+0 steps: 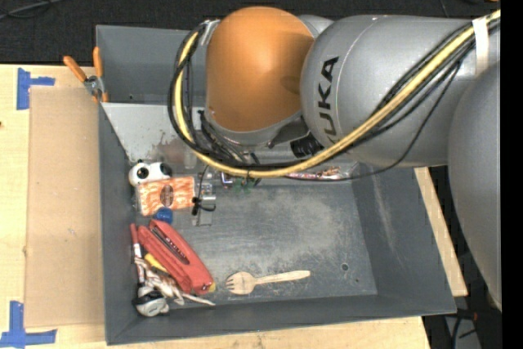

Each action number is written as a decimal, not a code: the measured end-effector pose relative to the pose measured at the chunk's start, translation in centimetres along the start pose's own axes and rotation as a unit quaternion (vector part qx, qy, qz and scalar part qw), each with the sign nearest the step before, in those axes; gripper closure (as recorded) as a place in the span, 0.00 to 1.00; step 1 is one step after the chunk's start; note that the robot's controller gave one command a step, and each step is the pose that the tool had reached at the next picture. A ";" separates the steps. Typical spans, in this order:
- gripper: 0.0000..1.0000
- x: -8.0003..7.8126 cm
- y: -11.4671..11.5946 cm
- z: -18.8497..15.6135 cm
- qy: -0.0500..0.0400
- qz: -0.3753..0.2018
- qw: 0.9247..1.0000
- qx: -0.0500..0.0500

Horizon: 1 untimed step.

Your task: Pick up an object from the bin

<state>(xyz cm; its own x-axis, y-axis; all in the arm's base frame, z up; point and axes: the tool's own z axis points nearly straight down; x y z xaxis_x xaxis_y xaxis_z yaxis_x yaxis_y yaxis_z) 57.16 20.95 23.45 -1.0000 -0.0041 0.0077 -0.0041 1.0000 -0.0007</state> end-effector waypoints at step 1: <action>0.00 -0.2 -0.2 -0.5 -0.004 0.003 1.000 -0.001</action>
Offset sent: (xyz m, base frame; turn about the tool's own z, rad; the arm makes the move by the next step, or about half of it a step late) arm 0.0403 0.0053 -0.1645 0.2727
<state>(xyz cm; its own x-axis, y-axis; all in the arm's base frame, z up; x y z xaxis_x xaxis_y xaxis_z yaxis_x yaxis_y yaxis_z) 57.32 20.78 23.93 -1.0000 0.0020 0.0005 0.0020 1.0000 0.0006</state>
